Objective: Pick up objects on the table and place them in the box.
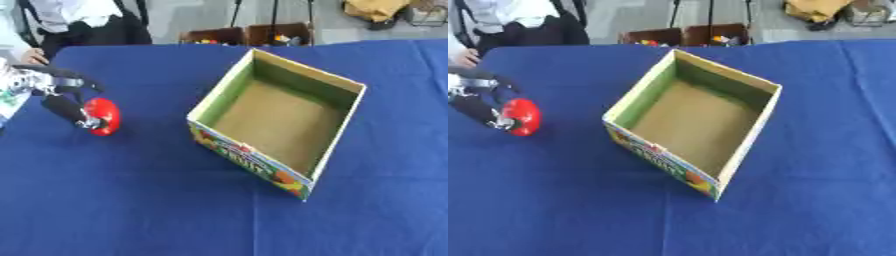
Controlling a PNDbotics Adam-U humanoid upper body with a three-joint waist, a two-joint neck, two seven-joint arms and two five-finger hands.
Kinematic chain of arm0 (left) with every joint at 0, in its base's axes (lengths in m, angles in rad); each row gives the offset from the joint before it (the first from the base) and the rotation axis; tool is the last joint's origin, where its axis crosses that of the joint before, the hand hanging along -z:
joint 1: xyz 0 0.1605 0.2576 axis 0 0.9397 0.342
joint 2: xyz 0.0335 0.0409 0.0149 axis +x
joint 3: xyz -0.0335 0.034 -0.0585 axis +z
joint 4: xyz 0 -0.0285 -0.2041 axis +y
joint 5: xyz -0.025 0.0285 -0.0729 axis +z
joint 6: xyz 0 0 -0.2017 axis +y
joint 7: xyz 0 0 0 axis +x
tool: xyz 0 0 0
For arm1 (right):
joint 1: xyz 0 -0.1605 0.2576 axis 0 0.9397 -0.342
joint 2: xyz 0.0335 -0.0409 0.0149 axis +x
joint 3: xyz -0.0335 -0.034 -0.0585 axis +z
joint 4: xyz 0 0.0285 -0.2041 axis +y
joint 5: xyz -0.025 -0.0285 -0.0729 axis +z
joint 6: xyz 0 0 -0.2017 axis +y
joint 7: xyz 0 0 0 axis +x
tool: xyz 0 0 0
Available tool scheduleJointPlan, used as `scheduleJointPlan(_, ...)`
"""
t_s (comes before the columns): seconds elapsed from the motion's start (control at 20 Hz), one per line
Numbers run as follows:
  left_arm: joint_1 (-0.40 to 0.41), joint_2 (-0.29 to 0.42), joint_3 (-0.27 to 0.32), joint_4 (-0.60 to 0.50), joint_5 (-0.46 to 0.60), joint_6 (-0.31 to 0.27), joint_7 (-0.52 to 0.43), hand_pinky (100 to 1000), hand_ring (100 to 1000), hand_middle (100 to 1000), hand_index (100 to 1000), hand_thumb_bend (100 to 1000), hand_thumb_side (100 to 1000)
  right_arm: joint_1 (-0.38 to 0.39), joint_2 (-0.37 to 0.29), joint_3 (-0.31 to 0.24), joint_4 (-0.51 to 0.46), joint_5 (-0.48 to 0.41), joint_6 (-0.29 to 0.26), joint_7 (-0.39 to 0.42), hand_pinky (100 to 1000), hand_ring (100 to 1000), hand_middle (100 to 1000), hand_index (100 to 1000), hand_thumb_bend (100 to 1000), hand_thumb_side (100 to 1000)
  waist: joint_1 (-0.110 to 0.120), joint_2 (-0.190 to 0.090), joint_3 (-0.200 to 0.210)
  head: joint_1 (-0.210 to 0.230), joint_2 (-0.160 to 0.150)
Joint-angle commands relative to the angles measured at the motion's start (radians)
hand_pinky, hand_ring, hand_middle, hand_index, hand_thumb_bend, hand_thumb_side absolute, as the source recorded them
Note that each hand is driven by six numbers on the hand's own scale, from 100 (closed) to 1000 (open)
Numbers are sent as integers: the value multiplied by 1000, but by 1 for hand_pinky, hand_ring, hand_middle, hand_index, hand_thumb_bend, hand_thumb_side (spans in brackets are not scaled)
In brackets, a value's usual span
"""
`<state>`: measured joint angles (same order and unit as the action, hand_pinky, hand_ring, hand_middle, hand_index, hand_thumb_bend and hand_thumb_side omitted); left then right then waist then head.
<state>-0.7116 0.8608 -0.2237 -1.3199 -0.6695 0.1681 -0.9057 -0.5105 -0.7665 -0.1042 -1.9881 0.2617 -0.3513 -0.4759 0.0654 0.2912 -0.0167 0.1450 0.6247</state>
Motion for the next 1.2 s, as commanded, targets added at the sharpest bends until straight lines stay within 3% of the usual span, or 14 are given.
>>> scheduleJointPlan(0.05,-22,15,18,21,2,4,-1,571,833,1000,1000,416,509,-10,-15,-10,-12,-5,3,1,718,771,756,841,100,1000,13,-2,-2,7,-12)
scheduleJointPlan(0.4,-33,-5,30,53,50,6,-1,554,821,1000,1000,428,479,-11,-11,-9,-12,-4,8,2,718,764,749,837,100,1000,12,11,-4,16,-19)
scheduleJointPlan(0.75,-42,-18,39,80,63,18,-1,630,885,1000,1000,420,488,-14,-10,-7,-12,-3,7,4,718,754,739,835,100,1000,10,17,-8,21,-27)
scheduleJointPlan(0.95,-47,-24,37,87,36,29,-1,661,937,1000,1000,520,560,-14,-9,-5,-12,-5,6,7,719,754,738,833,100,1000,10,19,-9,22,-32)
scheduleJointPlan(1.2,-54,-32,45,91,-18,19,-1,654,924,1000,1000,543,585,-13,-8,-5,-12,-6,7,9,720,754,737,831,100,1000,11,22,-10,23,-36)
